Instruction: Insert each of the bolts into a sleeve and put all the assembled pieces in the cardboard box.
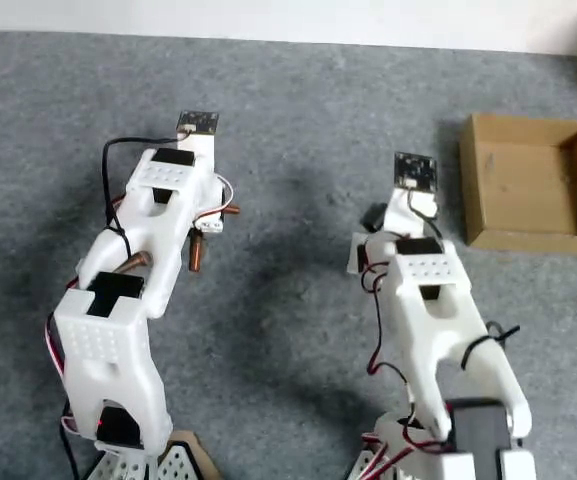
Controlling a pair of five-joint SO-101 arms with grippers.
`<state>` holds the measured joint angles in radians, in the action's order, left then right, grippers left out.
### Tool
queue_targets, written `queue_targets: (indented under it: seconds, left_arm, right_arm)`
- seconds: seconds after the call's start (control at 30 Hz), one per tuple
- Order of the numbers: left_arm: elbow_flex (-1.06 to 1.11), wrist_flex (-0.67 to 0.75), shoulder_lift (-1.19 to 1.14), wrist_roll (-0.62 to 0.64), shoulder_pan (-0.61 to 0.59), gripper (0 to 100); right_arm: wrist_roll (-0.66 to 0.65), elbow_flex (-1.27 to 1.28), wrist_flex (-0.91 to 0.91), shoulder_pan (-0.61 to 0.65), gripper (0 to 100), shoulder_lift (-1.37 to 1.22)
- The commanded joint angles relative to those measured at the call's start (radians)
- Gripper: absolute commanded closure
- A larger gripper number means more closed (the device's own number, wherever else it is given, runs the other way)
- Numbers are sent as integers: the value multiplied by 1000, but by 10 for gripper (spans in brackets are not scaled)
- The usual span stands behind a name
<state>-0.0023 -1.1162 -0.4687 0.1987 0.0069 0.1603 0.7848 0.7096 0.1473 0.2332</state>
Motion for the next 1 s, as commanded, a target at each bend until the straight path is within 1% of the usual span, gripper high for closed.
queue_targets:
  seconds: [0.0, 0.1, 0.23, 0.53, 0.8, 0.87, 0.97]
  left_arm:
    - [-12, 20, 5, 6, -18, 986]
    - [-12, 20, 5, 6, -18, 986]
    - [-12, 20, 5, 6, -16, 986]
    - [-12, 20, 5, 6, -16, 986]
    - [-12, 20, 5, 6, -16, 986]
    - [-12, 20, 5, 6, -16, 986]
    - [-12, 20, 5, 6, -16, 986]
  right_arm:
    - [9, -70, -35, 2, 918, -44]
    - [9, -74, -77, 1, 918, -82]
    - [9, -102, -91, -27, 918, -114]
    - [9, -189, -74, -102, 917, -186]
    - [11, -225, -42, -104, 917, -196]
    - [34, -223, -42, -101, 917, -197]
    - [38, -220, -42, -79, 917, -213]
